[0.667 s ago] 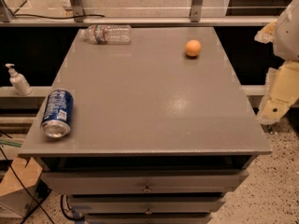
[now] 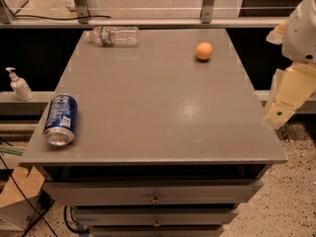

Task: Place pepsi can upright

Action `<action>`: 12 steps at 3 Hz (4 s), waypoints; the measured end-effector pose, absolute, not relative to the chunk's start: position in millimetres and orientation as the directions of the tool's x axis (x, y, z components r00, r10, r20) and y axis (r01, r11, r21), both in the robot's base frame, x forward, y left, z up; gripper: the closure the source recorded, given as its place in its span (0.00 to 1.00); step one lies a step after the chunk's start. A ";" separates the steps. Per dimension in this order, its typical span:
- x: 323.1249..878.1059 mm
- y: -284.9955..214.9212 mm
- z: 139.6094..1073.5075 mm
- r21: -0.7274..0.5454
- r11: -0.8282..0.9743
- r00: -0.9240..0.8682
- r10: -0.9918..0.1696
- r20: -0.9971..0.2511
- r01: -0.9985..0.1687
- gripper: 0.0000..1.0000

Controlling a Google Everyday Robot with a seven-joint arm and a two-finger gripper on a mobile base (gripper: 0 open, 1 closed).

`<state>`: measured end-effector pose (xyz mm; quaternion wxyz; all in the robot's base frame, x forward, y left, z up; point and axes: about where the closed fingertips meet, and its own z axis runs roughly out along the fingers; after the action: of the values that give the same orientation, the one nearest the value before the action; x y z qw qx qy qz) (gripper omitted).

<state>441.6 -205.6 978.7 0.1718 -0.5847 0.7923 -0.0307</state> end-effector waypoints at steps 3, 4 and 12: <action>475.9 -145.9 972.1 -0.074 0.631 -0.532 -0.707 -0.466 -0.773 0.00; 475.8 -145.9 972.1 -0.073 0.631 -0.533 -0.707 -0.466 -0.772 0.00; 505.9 106.0 939.6 0.107 0.443 -0.417 -0.697 -0.583 -0.890 0.00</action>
Offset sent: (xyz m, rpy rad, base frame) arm 0.0613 0.0916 -0.0136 0.4655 0.0796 -0.4670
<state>505.9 106.0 939.6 0.2349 -0.4860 0.8163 0.2055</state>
